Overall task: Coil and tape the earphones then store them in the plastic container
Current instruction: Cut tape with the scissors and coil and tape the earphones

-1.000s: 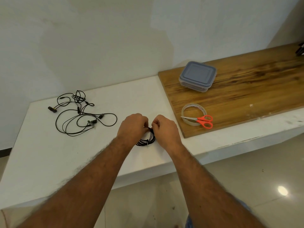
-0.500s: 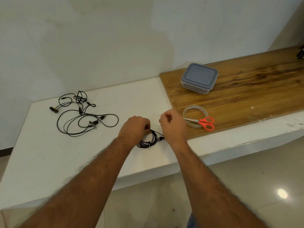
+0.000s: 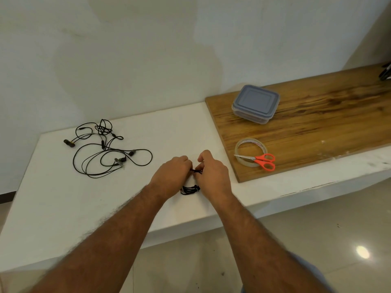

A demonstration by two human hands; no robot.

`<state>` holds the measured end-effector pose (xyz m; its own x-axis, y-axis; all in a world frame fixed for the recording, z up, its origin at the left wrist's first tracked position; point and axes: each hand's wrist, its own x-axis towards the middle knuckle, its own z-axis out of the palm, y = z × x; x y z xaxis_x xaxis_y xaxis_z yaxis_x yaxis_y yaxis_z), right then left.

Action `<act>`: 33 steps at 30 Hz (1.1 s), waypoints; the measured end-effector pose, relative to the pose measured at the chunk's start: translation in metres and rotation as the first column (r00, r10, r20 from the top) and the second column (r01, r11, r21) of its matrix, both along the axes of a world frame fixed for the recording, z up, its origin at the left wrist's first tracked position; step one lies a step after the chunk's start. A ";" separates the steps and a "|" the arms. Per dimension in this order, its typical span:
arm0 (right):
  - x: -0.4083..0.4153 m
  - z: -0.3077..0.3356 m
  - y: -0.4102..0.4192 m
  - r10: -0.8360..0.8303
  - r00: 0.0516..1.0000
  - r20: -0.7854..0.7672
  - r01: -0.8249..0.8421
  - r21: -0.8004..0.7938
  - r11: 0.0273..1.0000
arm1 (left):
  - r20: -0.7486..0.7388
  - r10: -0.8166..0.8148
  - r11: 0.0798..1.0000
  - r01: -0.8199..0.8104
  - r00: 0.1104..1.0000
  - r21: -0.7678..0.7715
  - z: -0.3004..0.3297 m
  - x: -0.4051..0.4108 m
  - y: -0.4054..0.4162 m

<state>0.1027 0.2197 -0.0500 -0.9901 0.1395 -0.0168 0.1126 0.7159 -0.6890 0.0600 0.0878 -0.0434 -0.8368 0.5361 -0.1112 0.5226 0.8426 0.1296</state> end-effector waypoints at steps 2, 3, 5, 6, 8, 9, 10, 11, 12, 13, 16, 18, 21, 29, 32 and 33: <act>0.001 -0.002 -0.001 0.001 0.999 -0.033 0.001 0.043 0.999 | -0.012 -0.008 1.000 0.009 1.000 0.009 -0.002 0.003 -0.003; 0.001 -0.003 -0.001 0.002 0.999 -0.041 0.000 0.055 0.999 | -0.016 -0.014 1.000 0.014 1.000 0.016 -0.004 0.005 -0.004; 0.001 -0.004 -0.002 0.009 0.999 -0.052 -0.005 0.065 0.998 | -0.024 -0.015 1.000 0.015 1.000 0.027 -0.005 0.008 -0.007; 0.001 -0.004 -0.002 0.014 0.998 -0.056 -0.010 0.061 0.998 | -0.026 -0.011 0.999 0.011 1.000 0.034 -0.005 0.009 -0.008; 0.000 -0.003 -0.002 0.011 0.999 -0.053 -0.010 0.013 1.000 | -0.026 0.018 0.998 -0.016 0.999 0.057 -0.002 0.011 -0.008; 0.000 -0.001 -0.001 0.007 0.999 -0.039 -0.008 -0.029 1.000 | -0.025 0.044 0.997 -0.042 0.999 0.072 0.001 0.012 -0.008; 0.000 0.001 0.000 0.006 1.000 -0.017 -0.007 -0.075 0.997 | -0.016 0.073 0.994 -0.071 0.997 0.087 0.003 0.013 -0.009; -0.001 0.003 0.002 0.008 1.000 0.005 -0.007 -0.122 0.993 | 0.005 0.099 0.990 -0.099 0.995 0.104 0.006 0.014 -0.009; -0.001 0.006 0.003 0.011 1.000 0.027 -0.007 -0.170 0.985 | 0.038 0.124 0.984 -0.128 0.992 0.126 0.007 0.014 -0.010; -0.001 0.009 0.004 0.016 0.999 0.048 -0.005 -0.224 0.975 | 0.080 0.150 0.974 -0.161 0.986 0.157 0.009 0.016 -0.012; -0.001 0.016 0.006 0.020 0.997 0.073 0.011 -0.406 0.914 | 0.212 0.222 0.909 -0.280 0.952 0.309 0.013 0.021 -0.015; -0.001 0.020 0.008 0.026 0.998 0.052 0.000 -0.452 0.892 | 0.321 0.254 0.815 -0.380 0.913 0.437 0.017 0.024 -0.017; -0.001 0.028 0.009 0.039 0.999 -0.005 -0.037 -0.442 0.896 | 0.514 0.209 0.686 -0.499 0.832 0.530 0.026 0.023 -0.021; 0.016 0.063 0.001 0.103 0.984 -0.145 -0.143 -0.307 0.941 | 0.830 0.059 0.515 -0.729 0.554 0.451 0.082 0.032 -0.028; 0.029 0.079 -0.002 0.143 0.972 -0.186 -0.189 -0.258 0.948 | 0.862 0.039 0.556 -0.728 0.505 0.401 0.101 0.040 -0.034; 0.033 0.084 -0.002 0.157 0.967 -0.199 -0.205 -0.252 0.946 | 0.872 0.036 0.558 -0.734 0.488 0.388 0.108 0.044 -0.037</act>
